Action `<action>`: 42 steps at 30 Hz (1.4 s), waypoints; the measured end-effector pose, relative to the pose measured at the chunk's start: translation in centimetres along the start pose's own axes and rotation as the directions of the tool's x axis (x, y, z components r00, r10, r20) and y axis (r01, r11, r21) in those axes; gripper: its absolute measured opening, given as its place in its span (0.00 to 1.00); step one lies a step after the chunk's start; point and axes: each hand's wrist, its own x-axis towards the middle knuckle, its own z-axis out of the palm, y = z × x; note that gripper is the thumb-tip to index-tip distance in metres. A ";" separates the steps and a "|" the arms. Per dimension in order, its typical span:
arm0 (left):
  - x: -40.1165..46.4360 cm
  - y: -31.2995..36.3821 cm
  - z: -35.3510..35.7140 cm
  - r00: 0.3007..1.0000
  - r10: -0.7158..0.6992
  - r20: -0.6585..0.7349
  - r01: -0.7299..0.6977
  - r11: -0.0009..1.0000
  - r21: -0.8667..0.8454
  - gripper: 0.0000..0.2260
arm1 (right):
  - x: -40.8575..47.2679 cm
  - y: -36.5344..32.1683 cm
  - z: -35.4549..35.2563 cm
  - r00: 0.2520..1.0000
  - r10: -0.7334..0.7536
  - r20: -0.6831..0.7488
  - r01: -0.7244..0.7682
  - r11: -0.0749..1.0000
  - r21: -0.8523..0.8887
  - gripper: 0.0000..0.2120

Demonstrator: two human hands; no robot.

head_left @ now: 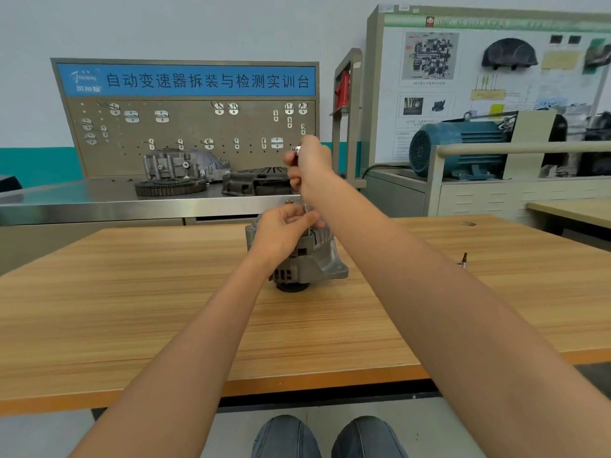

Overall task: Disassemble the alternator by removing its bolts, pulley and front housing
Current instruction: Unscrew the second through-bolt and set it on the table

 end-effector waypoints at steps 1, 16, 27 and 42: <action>0.1 0.0 0.1 1.000 -0.001 -0.030 0.002 1.000 0.021 0.07 | -0.1 0.4 0.5 0.987 -0.083 -0.140 0.080 0.996 -0.030 0.12; 0.0 0.2 0.0 1.000 -0.013 -0.019 0.013 1.000 0.011 0.07 | -0.1 -0.1 0.5 0.997 -0.012 -0.079 0.006 0.997 -0.080 0.12; 0.0 0.0 0.2 1.000 -0.002 0.000 0.002 1.000 0.025 0.07 | 0.6 -0.5 -0.7 0.983 0.086 0.165 -0.082 0.996 -0.033 0.09; 0.0 0.0 0.2 1.000 -0.008 -0.006 0.008 1.000 0.023 0.06 | 0.6 -0.8 -0.6 0.966 0.116 0.232 -0.101 0.992 -0.078 0.12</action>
